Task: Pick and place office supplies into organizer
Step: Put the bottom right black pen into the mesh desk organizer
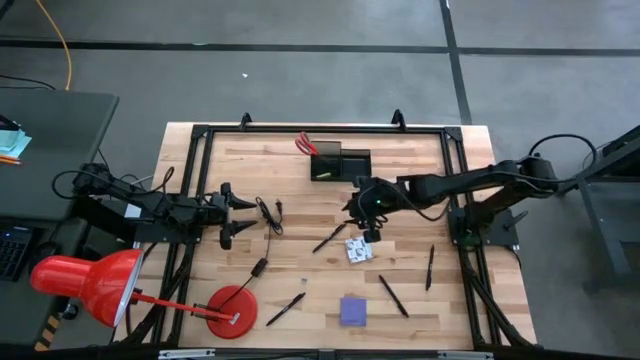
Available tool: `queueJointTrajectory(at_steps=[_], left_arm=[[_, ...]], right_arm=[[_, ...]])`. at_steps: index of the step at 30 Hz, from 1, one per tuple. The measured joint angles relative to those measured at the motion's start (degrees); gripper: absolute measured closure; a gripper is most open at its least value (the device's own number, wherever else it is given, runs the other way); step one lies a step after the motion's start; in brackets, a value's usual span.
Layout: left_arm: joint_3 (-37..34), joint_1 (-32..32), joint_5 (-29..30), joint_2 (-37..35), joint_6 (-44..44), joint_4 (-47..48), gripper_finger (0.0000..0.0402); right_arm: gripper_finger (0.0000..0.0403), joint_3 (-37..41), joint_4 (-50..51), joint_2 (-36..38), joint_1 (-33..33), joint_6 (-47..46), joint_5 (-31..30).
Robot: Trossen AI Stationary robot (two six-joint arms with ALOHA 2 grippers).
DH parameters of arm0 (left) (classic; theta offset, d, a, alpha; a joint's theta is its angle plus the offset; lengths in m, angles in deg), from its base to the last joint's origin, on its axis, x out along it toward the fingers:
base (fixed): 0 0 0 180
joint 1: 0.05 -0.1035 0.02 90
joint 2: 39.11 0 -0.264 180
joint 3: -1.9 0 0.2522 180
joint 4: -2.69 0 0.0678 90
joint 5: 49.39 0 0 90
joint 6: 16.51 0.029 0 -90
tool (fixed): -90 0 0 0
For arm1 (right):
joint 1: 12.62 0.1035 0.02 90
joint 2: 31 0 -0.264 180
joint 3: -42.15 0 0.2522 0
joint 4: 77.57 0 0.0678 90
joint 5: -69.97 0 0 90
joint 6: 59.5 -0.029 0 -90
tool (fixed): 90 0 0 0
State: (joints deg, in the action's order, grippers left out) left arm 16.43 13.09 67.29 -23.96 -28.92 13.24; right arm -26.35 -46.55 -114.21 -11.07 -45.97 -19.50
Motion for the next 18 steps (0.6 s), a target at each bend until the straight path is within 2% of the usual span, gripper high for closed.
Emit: queueJointTrajectory(at_steps=[5,11,18], left_arm=[[0.0,0.0,0.3,0.7,0.1,-0.2,0.0169],[0.0,0.0,1.5,0.7,0.1,-0.2,0.0169],[0.0,0.0,1.4,0.8,-0.6,-0.2,0.0169]], right_arm=[[0.0252,-0.9,3.2,-4.8,0.0,0.2,2.2],[0.026,-10.5,14.0,-10.8,0.5,1.7,3.0],[0.0269,-18.8,28.0,-12.8,0.9,-7.8,3.1]])
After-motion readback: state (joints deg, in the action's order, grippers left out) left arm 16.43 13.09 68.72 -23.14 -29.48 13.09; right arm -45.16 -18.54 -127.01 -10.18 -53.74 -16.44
